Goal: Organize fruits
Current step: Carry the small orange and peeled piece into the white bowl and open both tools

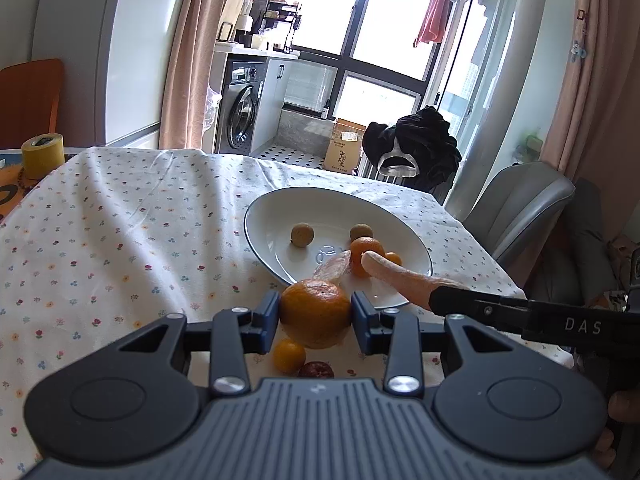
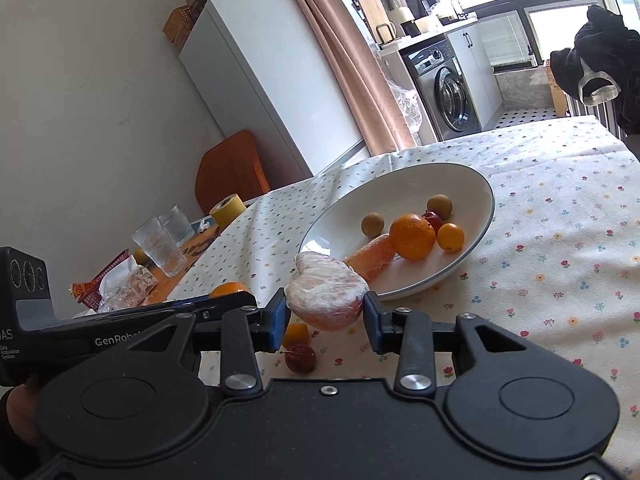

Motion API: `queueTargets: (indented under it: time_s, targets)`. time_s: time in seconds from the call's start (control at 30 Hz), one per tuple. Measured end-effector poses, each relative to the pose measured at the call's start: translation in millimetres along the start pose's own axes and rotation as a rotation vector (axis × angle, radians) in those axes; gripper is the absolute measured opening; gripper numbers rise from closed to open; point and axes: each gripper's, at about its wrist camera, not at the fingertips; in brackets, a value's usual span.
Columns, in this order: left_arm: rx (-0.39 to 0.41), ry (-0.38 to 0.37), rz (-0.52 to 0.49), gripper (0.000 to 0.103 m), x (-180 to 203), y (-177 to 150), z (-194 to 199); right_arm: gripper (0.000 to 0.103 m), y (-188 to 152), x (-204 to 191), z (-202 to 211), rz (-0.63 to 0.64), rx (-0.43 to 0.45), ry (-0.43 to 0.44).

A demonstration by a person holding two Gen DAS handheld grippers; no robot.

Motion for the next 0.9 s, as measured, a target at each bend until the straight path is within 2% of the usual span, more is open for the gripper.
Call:
queueTargets:
  time_s: [0.43, 0.9]
  targets:
    - [-0.007, 0.0, -0.019, 0.037, -4.6, 20.9, -29.5, 0.037, 30.7, 17.1, -8.3, -0.033, 0.057, -0.025]
    - [-0.046, 0.005, -0.002, 0.037, -18.4, 32.5, -65.1, 0.037, 55.2, 24.1, -40.1, -0.047, 0.046, -0.02]
Point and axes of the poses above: each gripper's, at about its wrist camera, not at the fingertips, and z roughly against the way its jaws point, x to its right, y to its top, and after that the axes turned 15 degrees about -z, right-handed
